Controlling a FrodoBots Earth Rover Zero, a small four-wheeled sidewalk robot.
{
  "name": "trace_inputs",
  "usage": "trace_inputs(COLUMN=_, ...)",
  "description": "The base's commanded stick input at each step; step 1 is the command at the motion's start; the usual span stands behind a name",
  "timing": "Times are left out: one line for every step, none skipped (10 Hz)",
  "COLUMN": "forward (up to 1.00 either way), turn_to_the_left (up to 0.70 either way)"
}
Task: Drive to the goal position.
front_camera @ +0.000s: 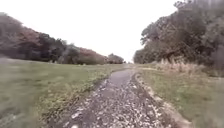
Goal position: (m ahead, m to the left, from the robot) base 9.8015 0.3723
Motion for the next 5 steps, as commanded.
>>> trace_inputs(forward=0.99, turn_to_the_left=0.00)
trace_inputs(forward=0.99, turn_to_the_left=-0.26)
trace_inputs(forward=0.99, turn_to_the_left=-0.38)
trace_inputs(forward=0.99, turn_to_the_left=-0.30)
trace_inputs(forward=0.99, turn_to_the_left=0.00)
